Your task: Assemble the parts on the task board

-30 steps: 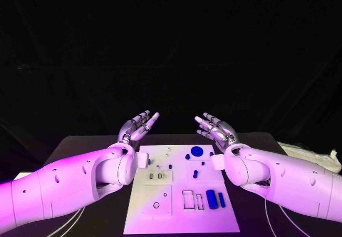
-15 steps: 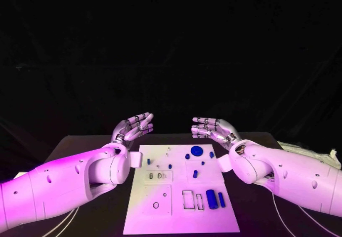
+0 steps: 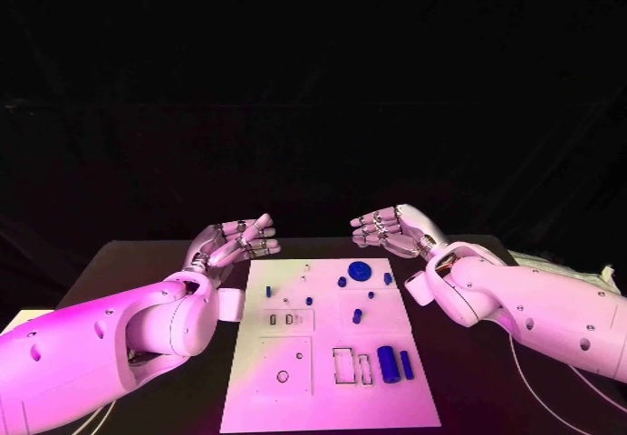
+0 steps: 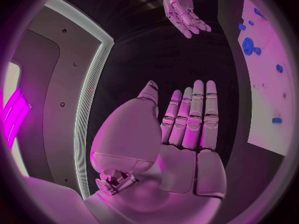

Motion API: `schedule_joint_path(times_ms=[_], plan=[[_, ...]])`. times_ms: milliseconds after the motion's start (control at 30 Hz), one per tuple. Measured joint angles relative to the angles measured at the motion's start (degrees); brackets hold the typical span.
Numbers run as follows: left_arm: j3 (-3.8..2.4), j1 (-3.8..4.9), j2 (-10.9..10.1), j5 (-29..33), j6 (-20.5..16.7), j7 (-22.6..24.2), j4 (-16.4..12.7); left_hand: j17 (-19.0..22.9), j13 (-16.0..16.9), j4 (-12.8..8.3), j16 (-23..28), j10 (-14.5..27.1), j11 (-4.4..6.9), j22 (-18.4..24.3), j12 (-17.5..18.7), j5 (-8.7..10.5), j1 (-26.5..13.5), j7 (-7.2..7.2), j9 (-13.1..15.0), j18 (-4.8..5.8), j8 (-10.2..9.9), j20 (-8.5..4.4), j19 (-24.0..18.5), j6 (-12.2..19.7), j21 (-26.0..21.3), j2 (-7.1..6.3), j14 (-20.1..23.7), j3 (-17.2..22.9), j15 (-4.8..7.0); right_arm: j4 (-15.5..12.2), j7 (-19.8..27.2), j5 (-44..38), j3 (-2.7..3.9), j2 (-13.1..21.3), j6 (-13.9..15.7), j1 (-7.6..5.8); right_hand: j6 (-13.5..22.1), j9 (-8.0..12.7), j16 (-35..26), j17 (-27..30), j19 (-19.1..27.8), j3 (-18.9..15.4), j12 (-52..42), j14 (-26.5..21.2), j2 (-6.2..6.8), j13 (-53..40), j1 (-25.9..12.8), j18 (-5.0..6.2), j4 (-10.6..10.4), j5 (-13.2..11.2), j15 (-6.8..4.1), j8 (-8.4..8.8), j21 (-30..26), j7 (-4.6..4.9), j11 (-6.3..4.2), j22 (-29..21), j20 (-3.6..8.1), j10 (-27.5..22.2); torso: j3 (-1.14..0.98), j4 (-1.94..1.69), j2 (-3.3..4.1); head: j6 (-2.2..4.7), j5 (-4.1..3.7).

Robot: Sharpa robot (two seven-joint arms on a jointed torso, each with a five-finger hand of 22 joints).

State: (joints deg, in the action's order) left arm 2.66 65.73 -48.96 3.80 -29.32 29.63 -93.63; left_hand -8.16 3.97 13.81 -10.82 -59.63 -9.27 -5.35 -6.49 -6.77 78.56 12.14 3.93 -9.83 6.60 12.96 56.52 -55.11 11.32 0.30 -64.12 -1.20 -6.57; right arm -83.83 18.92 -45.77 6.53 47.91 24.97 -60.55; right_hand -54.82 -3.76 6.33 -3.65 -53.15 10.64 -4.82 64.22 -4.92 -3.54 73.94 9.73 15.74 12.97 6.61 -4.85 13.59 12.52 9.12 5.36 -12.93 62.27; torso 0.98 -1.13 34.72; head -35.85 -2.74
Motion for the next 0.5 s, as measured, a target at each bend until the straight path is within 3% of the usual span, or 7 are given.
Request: schedule_joint_path(times_ms=[200, 267, 300, 333, 500], plan=[[-0.24, 0.35, -2.42, -1.31, 1.79, -1.22, -4.0, -1.68, 0.09, -0.65, -0.34, -2.67, 0.79, 0.01, 0.05, 0.0, 0.91, -0.5, 0.0, 0.01, -0.01, -1.0, 3.23, -1.94, 0.15, 0.3, -3.24, -0.62, 1.06, -0.52, -4.55, -13.19, 1.5, 0.57, -1.87, -0.65, -2.77, -0.06, 1.36, -0.74, -4.72, 2.45, 0.29, 6.79, 1.85, -0.06, 0.77, 0.01, 0.4, 0.33, -2.16, 0.1, 3.09, -1.12, -1.49, 1.1, 2.3, 4.7, 0.33, -0.47, 1.9, 0.19, -0.92], [-0.29, 0.5, -2.77, -1.71, 2.61, -1.7, -4.83, -2.93, 0.1, -1.52, -0.79, -4.16, 1.09, 0.12, 0.75, 0.0, 1.72, -0.65, 0.0, 0.01, -0.31, -1.47, 5.37, -3.27, 0.25, 0.36, -5.34, -0.86, 1.52, -0.52, -7.06, -17.88, 1.71, 0.57, -3.06, -0.94, -3.38, -0.06, 2.02, -1.12, -6.27, 2.59, 0.3, 9.09, 2.76, -0.05, 0.82, 0.0, 0.54, 0.78, -2.91, 0.29, 4.35, -1.68, -2.01, 1.63, 3.14, 6.04, 0.44, -0.71, 2.49, 0.25, -1.43], [-0.31, 0.58, -2.92, -1.87, 3.01, -1.95, -5.21, -3.08, 0.09, -1.59, -0.79, -4.16, 1.09, 0.16, 0.83, 0.0, 1.72, -0.71, 0.0, 0.01, -0.32, -1.52, 5.55, -3.33, 0.25, 0.36, -5.52, -0.92, 1.55, -0.51, -8.41, -20.21, 1.78, 0.55, -3.65, -1.09, -4.58, -0.09, 3.03, -1.89, -8.62, 2.76, 0.49, 12.41, 3.86, -0.09, 0.69, 0.0, 0.37, 1.05, -3.85, 0.46, 6.42, -2.2, -2.68, 2.6, 4.22, 7.74, 0.5, -0.83, 2.75, 0.25, -1.64], [-0.34, 0.69, -3.13, -1.99, 3.54, -2.29, -5.72, -3.19, 0.1, -1.59, -0.79, -4.16, 1.09, 0.17, 0.84, 0.0, 1.72, -0.71, 0.0, 0.01, -0.33, -1.52, 5.55, -3.33, 0.25, 0.36, -5.53, -0.92, 1.55, -0.54, -10.24, -23.3, 1.83, 0.5, -4.48, -1.29, -5.83, -0.13, 4.65, -3.09, -12.06, 2.92, 0.86, 17.26, 5.46, -0.14, 0.55, 0.01, 0.22, 1.36, -5.46, 0.57, 9.44, -3.13, -3.8, 3.99, 5.94, 9.83, 0.58, -1.01, 3.11, 0.26, -1.85], [-0.4, 1.08, -3.91, -1.89, 5.08, -3.34, -7.37, -3.2, 0.09, -1.59, -0.79, -4.16, 1.09, 0.16, 0.84, 0.0, 1.72, -0.71, -0.01, 0.01, -0.33, -1.52, 5.55, -3.33, 0.25, 0.36, -5.53, -0.92, 1.55, -1.23, -16.89, -34.08, 1.92, 0.08, -7.36, -2.3, -6.75, -0.13, 7.4, -5.24, -15.73, 2.59, 0.89, 19.73, 6.52, -0.14, -0.41, 0.01, -0.6, 1.36, -6.72, 0.8, 13.51, -4.07, -4.67, 6.01, 7.65, 10.89, 0.74, -1.45, 4.41, 0.46, -2.38]])
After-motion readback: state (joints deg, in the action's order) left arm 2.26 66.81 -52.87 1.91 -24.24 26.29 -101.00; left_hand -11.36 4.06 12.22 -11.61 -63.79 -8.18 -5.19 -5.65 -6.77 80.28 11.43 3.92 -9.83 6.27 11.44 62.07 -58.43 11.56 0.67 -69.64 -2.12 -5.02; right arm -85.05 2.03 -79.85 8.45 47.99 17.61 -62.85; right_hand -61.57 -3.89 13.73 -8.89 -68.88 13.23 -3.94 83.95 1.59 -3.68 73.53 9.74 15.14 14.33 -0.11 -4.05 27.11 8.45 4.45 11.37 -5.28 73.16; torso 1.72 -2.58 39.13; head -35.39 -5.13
